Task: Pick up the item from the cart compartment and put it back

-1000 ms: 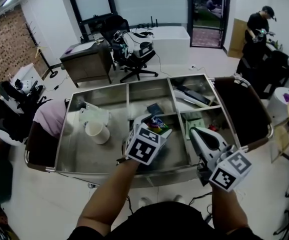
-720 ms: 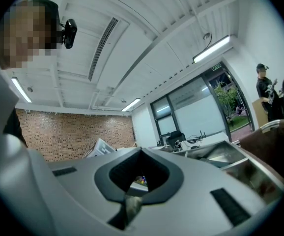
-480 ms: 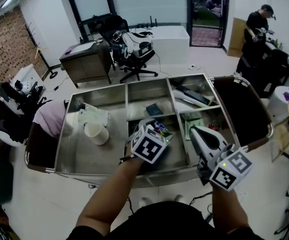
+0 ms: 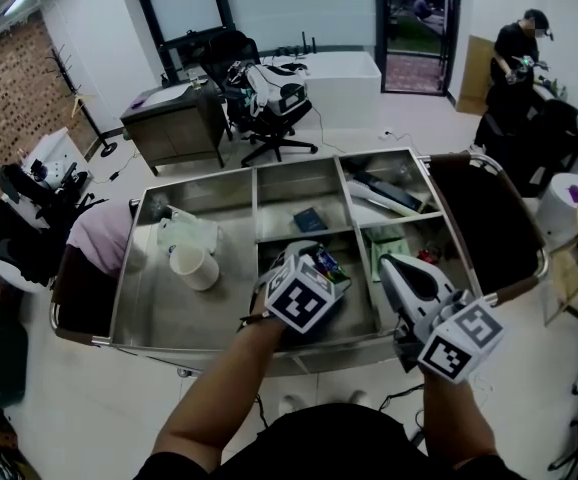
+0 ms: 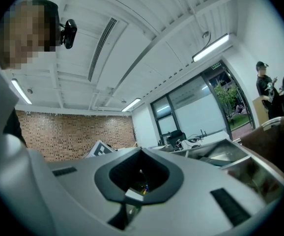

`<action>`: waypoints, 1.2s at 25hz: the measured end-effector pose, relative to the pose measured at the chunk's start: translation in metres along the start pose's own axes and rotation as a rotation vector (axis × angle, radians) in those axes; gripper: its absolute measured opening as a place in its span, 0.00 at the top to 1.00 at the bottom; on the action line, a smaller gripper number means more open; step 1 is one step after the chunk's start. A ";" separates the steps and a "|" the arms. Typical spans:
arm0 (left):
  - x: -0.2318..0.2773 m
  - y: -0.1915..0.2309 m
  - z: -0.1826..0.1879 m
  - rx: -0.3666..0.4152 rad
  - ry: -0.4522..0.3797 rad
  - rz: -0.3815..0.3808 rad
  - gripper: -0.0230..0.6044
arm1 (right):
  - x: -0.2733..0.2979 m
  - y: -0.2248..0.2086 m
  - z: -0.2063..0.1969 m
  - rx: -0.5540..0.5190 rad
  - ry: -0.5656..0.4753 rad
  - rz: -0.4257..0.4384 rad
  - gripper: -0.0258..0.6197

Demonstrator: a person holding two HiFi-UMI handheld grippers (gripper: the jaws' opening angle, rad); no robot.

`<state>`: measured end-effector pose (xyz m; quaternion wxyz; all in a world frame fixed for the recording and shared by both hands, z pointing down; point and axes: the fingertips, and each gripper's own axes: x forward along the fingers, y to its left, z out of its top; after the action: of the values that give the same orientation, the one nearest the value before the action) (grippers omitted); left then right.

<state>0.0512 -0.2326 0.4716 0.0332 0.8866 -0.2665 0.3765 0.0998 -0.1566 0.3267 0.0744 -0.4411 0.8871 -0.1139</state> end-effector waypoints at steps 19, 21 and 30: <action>-0.046 0.029 0.019 -0.153 -0.207 0.077 0.40 | 0.006 0.008 -0.003 0.001 0.003 0.017 0.94; -0.057 0.040 0.022 -0.171 -0.254 0.130 0.56 | 0.008 0.010 -0.003 -0.002 0.006 0.021 0.94; -0.074 0.061 0.020 -0.270 -0.314 0.186 0.96 | 0.013 0.015 -0.001 -0.014 0.010 0.035 0.94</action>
<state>-0.0085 -0.2572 0.3979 0.0746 0.8935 -0.3969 0.1962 0.0806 -0.1583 0.3234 0.0690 -0.4254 0.8958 -0.1085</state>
